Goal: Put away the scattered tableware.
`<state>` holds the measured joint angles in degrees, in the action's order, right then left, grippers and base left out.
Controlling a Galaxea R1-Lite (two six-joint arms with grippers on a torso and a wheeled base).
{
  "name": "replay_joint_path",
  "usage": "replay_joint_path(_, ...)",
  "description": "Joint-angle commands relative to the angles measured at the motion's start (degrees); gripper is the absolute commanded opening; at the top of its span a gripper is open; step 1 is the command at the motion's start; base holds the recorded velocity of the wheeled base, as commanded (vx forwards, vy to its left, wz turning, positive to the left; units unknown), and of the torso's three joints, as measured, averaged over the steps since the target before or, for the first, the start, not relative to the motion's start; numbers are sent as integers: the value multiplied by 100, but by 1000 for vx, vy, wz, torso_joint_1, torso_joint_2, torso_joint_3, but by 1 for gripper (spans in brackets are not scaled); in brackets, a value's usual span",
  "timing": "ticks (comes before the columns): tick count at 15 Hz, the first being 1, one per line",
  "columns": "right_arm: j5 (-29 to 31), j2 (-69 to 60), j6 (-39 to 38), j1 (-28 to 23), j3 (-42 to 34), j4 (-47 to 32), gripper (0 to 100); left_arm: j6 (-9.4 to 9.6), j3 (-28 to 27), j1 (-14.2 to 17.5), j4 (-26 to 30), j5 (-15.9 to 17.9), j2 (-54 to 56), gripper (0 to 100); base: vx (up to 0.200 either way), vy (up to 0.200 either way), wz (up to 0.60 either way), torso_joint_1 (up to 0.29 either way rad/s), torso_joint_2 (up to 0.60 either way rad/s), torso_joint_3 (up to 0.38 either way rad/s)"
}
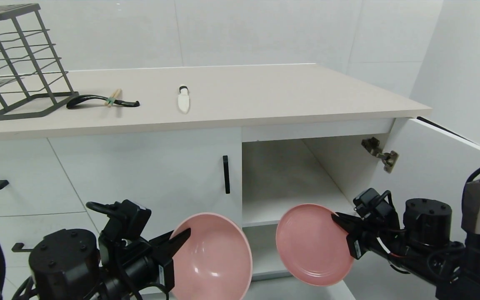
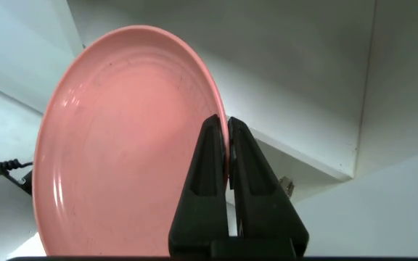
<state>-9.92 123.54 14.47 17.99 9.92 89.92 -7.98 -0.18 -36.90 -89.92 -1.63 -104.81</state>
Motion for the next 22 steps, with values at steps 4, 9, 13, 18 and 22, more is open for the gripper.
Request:
replay_joint_path(4, -1, 21, -14, -15, 141, 8, 0, -1, 1, -10, -8, -4, -92, 0, 0, 0, 0, 0, 0, 0)
replay_joint_path(9, -1, 390, -111, -15, 432, 8, 0, 69, 9, -54, -8, -21, -145, 0, 200, 0, 0, -1, 2, -35)
replay_joint_path(13, -1, 707, -129, 134, 809, 8, 0, 78, 9, -54, -8, -21, -180, 0, 0, 0, 0, 0, 0, 0)
replay_joint_path(18, 17, 1014, -348, 196, 1600, 8, 0, 78, 9, -54, -8, -21, -206, 0, 0, 0, 0, 0, 0, 0)
replay_joint_path(22, 17, 1278, -1025, 222, 2207, 8, 0, 78, 18, -54, -8, -21, -206, 0, 0, 0, 0, 0, 0, 0)
